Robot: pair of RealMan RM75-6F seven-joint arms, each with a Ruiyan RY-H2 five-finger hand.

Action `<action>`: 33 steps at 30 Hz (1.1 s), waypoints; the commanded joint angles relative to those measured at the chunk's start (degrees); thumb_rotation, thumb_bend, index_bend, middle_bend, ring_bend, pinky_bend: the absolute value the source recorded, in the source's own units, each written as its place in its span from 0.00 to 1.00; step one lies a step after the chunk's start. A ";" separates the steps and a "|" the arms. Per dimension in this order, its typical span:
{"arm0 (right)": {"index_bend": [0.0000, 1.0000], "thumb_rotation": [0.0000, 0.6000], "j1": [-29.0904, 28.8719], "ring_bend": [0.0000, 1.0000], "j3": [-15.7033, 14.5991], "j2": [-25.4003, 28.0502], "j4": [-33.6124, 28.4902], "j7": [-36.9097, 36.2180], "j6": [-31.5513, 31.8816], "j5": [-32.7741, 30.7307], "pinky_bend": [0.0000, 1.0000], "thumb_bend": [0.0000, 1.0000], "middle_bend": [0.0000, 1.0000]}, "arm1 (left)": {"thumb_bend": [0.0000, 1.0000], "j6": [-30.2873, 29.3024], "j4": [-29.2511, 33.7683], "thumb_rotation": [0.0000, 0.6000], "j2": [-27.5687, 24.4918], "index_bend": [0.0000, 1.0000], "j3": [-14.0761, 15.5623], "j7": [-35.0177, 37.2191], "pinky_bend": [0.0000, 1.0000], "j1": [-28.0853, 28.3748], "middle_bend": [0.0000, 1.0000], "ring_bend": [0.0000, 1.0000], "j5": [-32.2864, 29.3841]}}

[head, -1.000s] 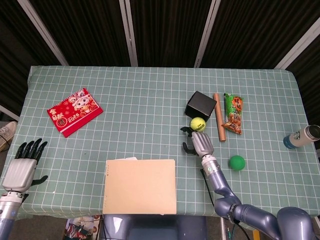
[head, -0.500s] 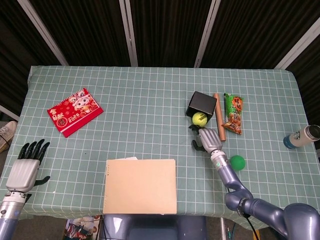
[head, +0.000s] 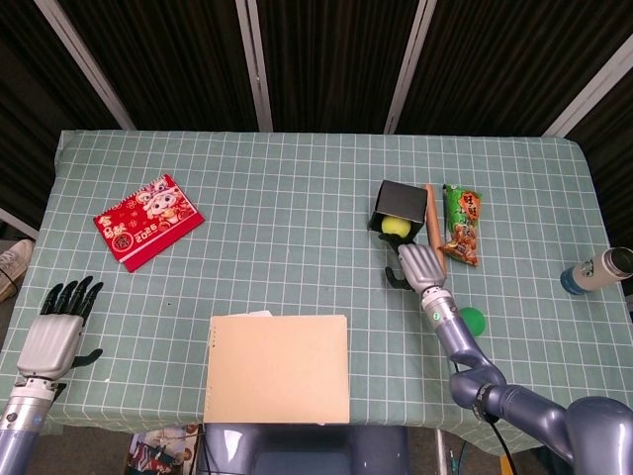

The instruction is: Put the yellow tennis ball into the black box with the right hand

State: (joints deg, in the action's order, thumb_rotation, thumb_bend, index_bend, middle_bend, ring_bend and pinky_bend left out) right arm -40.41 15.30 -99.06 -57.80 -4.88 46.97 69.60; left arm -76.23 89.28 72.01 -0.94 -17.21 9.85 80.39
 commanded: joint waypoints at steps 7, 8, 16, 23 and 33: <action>0.05 1.00 -1.64 0.00 -0.41 1.00 1.03 -0.88 -3.35 -0.13 0.04 0.53 0.04 | 0.07 0.16 -0.18 1.00 0.08 0.00 -0.22 -0.11 0.00 0.12 0.00 0.00 -0.56; 0.03 1.00 -1.79 0.00 -0.45 1.13 1.06 -1.05 -3.49 -0.02 0.01 0.53 0.02 | 0.07 0.23 -0.22 1.00 0.10 0.00 -0.25 -0.13 0.00 0.15 0.00 0.00 -0.65; 0.00 1.00 -2.67 0.00 -1.07 2.42 0.99 -2.02 -5.26 0.38 0.00 0.53 0.00 | 0.07 0.62 -0.28 1.00 0.16 0.00 -0.26 -0.20 0.00 0.37 0.00 0.00 -0.98; 0.00 1.00 -2.04 0.00 -1.58 3.72 -1.23 -1.53 -4.26 0.25 0.00 0.53 0.00 | 0.07 0.82 -0.15 1.00 0.13 0.00 -0.15 -0.24 0.00 0.51 0.00 0.00 -0.96; 0.00 1.00 5.17 0.00 -5.37 12.72 -20.87 2.44 5.45 2.69 0.00 0.53 0.00 | 0.07 -1.03 1.46 1.00 -1.45 0.00 0.89 0.87 0.00 -0.26 0.00 0.00 1.44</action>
State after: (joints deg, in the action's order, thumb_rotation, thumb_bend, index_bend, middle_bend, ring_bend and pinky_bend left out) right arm -38.66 12.11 -90.48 -71.43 -4.39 47.89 70.48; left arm -76.93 90.45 70.83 -0.26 -16.57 9.78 81.46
